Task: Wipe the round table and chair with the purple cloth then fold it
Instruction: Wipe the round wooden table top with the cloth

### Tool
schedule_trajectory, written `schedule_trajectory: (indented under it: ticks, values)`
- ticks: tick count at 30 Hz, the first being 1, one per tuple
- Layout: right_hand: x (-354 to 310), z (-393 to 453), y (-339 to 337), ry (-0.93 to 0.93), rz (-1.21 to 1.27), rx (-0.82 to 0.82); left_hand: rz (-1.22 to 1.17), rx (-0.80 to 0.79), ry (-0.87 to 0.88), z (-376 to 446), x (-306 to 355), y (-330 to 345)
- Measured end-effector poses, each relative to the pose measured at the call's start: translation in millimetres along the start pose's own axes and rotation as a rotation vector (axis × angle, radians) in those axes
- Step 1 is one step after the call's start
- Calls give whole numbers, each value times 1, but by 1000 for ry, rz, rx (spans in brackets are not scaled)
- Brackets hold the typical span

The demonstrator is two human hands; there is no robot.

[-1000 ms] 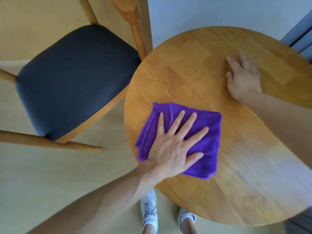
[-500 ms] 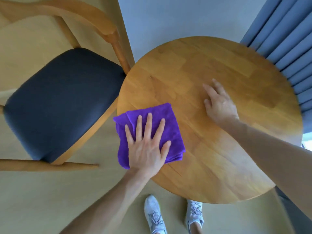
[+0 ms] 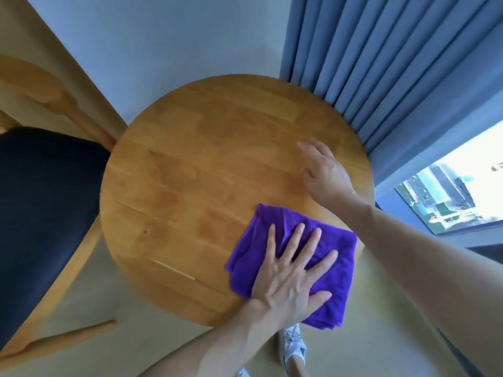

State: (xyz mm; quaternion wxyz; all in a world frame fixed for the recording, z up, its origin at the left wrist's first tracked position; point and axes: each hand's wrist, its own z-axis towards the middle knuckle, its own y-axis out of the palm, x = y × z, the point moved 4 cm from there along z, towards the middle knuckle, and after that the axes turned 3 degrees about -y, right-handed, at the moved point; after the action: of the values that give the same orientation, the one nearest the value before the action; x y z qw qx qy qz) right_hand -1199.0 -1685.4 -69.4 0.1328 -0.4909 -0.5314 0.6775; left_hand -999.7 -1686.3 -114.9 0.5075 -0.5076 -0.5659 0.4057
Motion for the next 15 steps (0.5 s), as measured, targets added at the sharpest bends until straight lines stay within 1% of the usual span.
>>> schedule_trajectory:
  ticks: [3,6,9,12,15]
  values:
    - [21,-10,-20,22,29,73,20,-5,63,26,9,-2]
    - [41,-21,-38,41,54,143,3,1,81,56,16,-6]
    - [58,-33,-56,64,87,249,-21,16,39,93,21,-14]
    - [68,-55,-71,143,125,399,-31,-16,-31,137,20,-24]
    - [74,-80,-68,228,186,463,-110,7,-39,168,10,-36]
